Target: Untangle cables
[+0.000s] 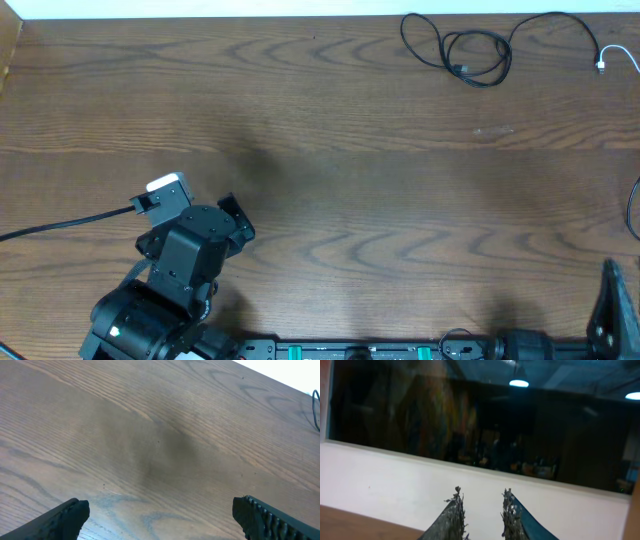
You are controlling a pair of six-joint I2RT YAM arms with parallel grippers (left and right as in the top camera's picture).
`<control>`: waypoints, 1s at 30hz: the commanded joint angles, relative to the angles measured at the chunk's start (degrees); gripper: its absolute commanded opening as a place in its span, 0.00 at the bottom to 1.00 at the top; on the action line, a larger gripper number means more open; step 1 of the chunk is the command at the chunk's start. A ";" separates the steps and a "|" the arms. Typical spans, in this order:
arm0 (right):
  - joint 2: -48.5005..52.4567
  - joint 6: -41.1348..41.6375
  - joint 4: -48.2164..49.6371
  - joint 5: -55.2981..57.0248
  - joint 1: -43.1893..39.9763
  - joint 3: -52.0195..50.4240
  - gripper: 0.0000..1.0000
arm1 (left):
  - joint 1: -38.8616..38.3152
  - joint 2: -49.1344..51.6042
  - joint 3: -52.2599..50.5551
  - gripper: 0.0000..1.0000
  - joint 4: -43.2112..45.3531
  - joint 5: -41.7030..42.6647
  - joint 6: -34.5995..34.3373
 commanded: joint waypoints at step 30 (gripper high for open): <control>-13.44 -9.42 -4.31 1.18 1.40 7.82 0.34 | 0.28 -0.04 -0.02 0.98 -0.20 -0.44 -0.31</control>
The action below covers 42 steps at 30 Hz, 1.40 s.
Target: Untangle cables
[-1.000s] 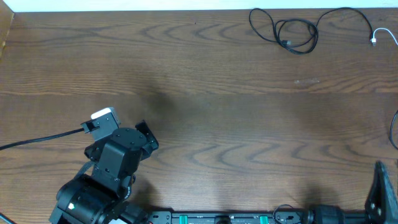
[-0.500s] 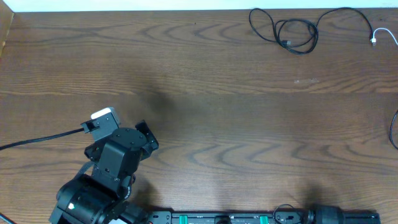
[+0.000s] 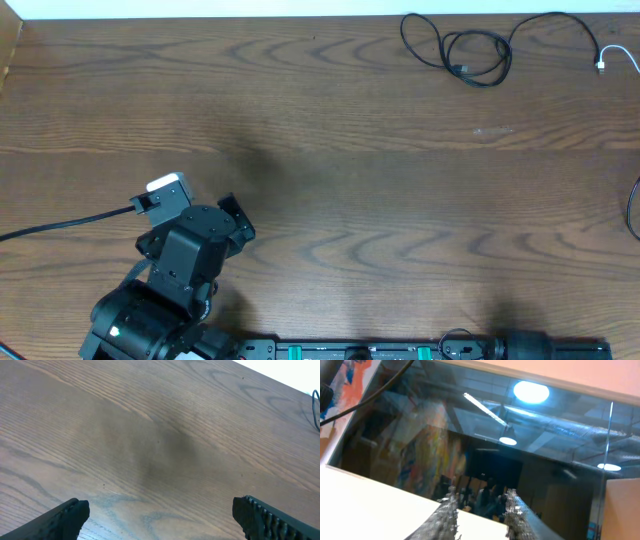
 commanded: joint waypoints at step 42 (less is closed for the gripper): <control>0.61 -16.65 8.13 -10.05 -2.95 -9.40 0.99 | 0.28 -0.04 -0.02 0.98 -0.22 -0.44 -0.31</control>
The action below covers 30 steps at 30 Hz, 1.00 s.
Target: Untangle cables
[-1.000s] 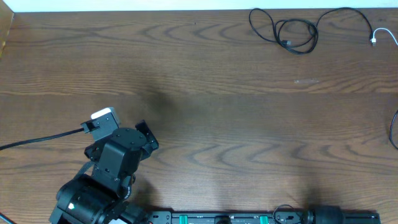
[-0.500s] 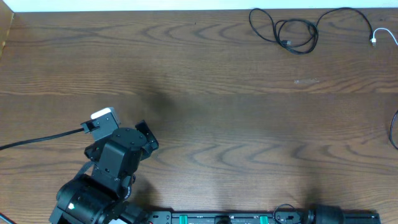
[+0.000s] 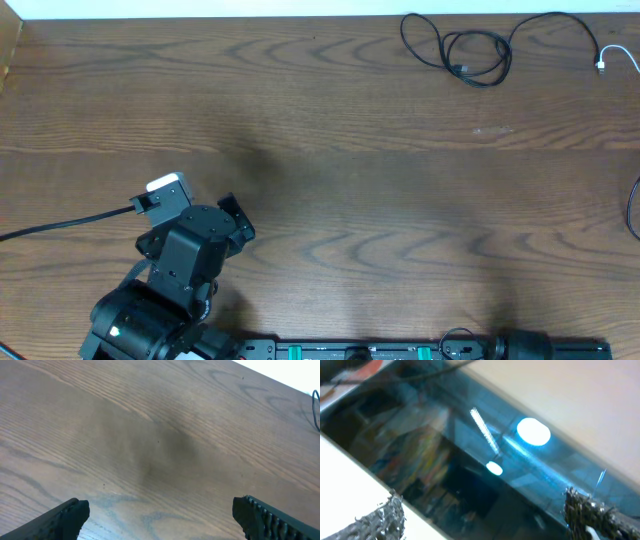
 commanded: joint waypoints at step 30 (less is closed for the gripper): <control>0.59 3.34 2.51 -3.85 3.67 -29.70 0.99 | 0.28 -0.04 -0.02 0.98 -0.20 -0.44 -0.31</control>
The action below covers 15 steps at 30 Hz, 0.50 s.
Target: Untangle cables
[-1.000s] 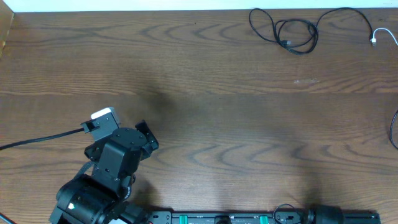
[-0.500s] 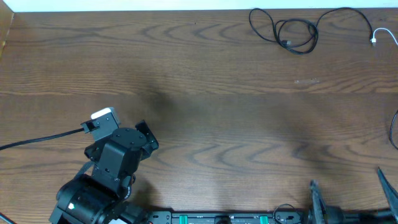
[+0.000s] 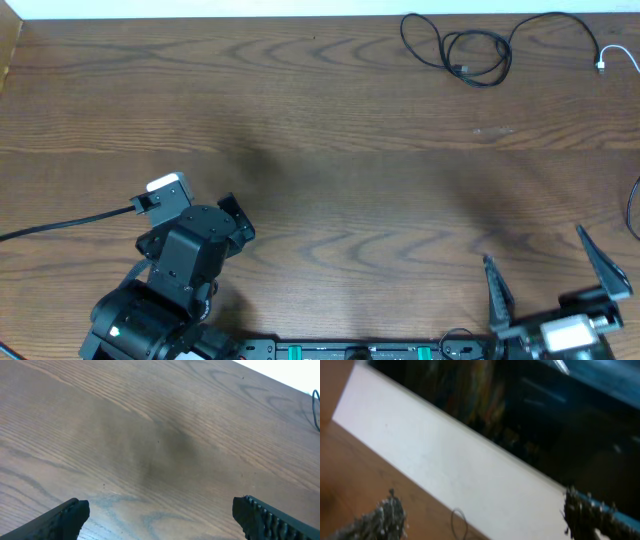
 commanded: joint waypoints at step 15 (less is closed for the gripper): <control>0.39 24.87 18.99 16.24 5.66 -18.10 0.99 | 0.28 -0.04 -0.02 0.98 -0.17 -0.44 -0.31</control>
